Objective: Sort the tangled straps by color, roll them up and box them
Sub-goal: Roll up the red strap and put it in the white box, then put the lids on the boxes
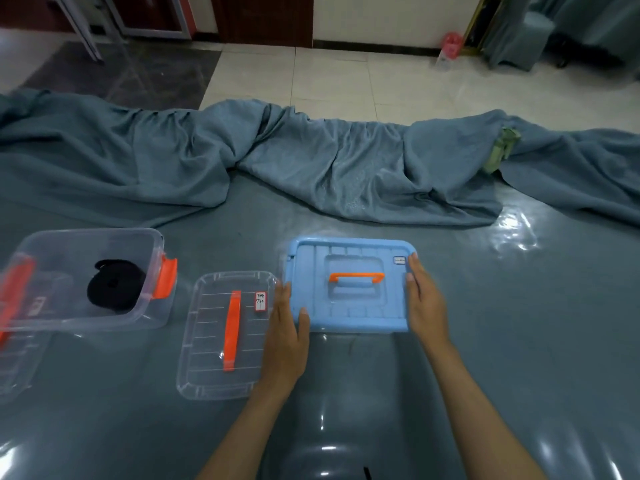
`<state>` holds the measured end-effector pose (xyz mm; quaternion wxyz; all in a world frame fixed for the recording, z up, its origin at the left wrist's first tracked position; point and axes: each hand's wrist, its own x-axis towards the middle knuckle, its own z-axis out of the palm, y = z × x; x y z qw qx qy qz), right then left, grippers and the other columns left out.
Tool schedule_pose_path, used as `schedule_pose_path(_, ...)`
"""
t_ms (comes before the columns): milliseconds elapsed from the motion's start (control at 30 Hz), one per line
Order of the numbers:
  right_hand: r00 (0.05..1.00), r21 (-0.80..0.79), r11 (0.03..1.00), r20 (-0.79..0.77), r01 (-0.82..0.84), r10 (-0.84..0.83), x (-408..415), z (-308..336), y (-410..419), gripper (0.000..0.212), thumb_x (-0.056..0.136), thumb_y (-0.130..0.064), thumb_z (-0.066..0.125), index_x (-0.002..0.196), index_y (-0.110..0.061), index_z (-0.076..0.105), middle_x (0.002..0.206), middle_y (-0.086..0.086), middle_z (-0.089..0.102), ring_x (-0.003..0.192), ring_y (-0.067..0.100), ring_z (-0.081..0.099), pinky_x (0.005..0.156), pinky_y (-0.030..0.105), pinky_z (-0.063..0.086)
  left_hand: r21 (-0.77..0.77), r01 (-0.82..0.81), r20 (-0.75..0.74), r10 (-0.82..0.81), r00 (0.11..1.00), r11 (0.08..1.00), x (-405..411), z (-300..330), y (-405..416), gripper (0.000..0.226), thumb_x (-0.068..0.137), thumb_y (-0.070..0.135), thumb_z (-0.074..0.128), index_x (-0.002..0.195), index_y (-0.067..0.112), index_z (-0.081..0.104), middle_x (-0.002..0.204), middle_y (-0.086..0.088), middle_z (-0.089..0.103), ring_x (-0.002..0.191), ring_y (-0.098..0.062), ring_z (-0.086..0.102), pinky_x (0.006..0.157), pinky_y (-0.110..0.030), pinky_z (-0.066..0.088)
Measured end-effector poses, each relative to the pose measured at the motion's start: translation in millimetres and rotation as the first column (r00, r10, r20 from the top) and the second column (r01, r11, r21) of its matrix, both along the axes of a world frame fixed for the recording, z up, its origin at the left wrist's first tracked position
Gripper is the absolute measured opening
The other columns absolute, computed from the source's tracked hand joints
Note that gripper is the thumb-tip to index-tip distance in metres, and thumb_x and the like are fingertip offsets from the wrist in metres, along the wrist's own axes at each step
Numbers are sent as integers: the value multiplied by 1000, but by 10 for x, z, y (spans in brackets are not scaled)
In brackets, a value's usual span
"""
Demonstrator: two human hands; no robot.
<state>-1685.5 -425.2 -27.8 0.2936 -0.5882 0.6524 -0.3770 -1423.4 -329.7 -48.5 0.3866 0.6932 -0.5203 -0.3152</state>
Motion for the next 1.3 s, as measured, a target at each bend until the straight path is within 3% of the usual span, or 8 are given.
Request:
schedule_pose_path(200,1000,19,1000,-32,-1,2,-20,-36,18,42,113,-22,46,154,-20,53,164,-17,41,148,-1,39,124,24,30,33,31,80,-34,996,999,63,-6,-6,67,108,54,30,168,34,7,176,15,-2,161,-5,5,130,-39,19)
schedule_pose_path(367,922,101,979,-331,-179,203,-62,140,125,54,108,-22,58,159,-11,43,170,10,32,158,33,26,131,42,17,118,51,251,-79,965,992,118,212,30,66,110,47,40,167,22,20,175,-5,21,159,-26,25,128,-47,27)
schedule_pose_path(567,860,-65,945,-439,-319,260,10,256,998,36,96,-5,73,131,-5,69,147,20,58,138,43,52,116,54,44,90,50,610,-95,787,995,234,560,567,51,104,19,56,154,10,47,151,-10,56,145,-31,46,123,-48,27)
schedule_pose_path(667,793,60,884,-419,-463,443,82,277,1425,32,93,-2,72,126,-6,73,129,15,69,121,39,65,104,45,53,167,46,614,-140,777,985,266,687,1119,47,94,11,65,141,7,60,142,-13,61,133,-36,56,105,-51,47)
schedule_pose_path(800,695,293,811,-417,-507,585,296,302,1817,36,104,-22,58,139,-19,66,141,3,63,132,25,57,108,36,44,180,53,685,-164,710,982,390,742,1690,47,80,3,84,125,-1,72,133,-24,67,118,-45,68,95,-58,56)
schedule_pose_path(967,634,320,794,-480,-517,606,643,343,2095,37,106,-25,50,141,-23,63,142,-2,60,131,22,55,107,34,43,199,0,747,-152,647,980,568,801,2110,55,59,1,99,110,-3,78,117,-27,74,106,-46,75,79,-66,61)
schedule_pose_path(1133,588,316,775,-514,-546,624,1146,374,2207,37,106,-29,49,141,-27,61,143,-5,59,131,20,54,104,32,44,237,-52,722,-140,678,970,955,882,2249,53,78,5,87,129,-1,71,135,-23,68,125,-44,66,97,-64,54)
schedule_pose_path(1300,552,337,748,-517,-571,654,1818,310,2137,36,103,-24,52,137,-25,66,135,1,65,125,26,60,97,35,47,242,-69,740,-139,658,968,1542,835,2196,59,70,5,93,125,-2,74,131,-27,69,120,-48,68,91,-68,57)
